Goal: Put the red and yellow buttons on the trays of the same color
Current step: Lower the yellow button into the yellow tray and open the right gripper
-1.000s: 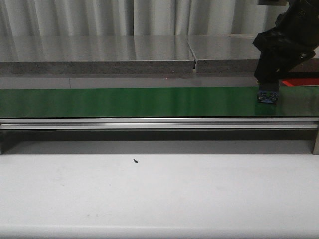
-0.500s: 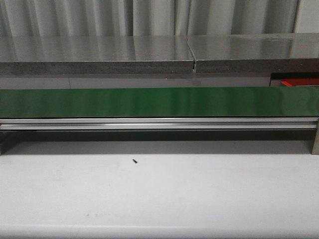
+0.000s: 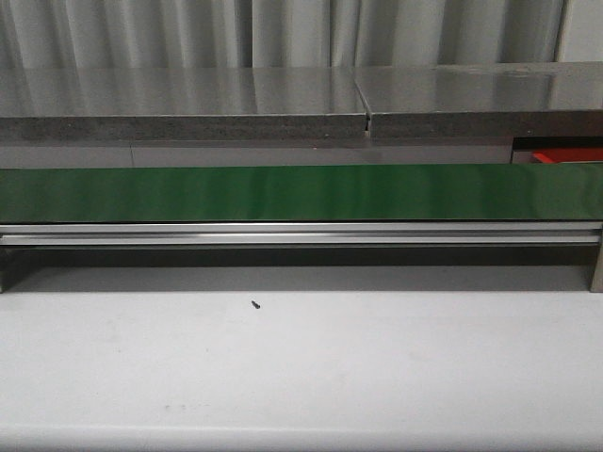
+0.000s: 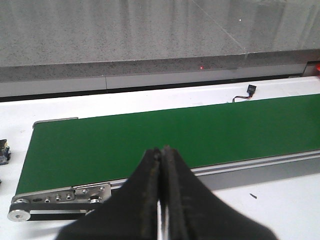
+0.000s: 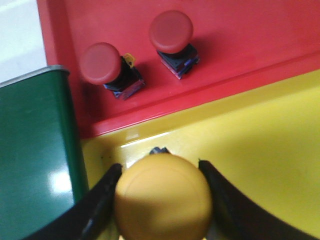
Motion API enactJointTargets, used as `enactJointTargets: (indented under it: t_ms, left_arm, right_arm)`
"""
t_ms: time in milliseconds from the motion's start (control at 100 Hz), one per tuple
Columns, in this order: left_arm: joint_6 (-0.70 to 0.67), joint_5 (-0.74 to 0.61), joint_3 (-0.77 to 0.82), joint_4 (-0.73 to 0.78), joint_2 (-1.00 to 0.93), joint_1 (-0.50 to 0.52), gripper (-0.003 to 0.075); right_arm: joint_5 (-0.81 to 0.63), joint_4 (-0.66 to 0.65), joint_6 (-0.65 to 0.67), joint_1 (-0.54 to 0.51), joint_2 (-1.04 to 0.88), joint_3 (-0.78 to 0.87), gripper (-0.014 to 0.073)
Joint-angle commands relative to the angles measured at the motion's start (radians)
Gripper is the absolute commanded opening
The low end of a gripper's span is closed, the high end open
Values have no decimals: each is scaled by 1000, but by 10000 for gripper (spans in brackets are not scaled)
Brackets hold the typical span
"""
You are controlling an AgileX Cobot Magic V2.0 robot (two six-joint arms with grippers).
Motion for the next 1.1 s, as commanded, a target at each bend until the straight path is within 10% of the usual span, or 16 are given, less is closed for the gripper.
enactJointTargets:
  t_ms: [0, 830, 1090]
  left_arm:
    - [-2, -57, -26, -30, 3, -6, -19]
    - [-2, -57, -26, -30, 3, -6, -19]
    - [-2, -57, -26, -30, 3, -6, -19]
  right_arm:
    - [-69, 31, -1, -6, -1, -23, 204]
    - [-110, -14, -1, -6, 173, -23, 211]
    - [-107, -2, -1, -6, 165, -30, 504]
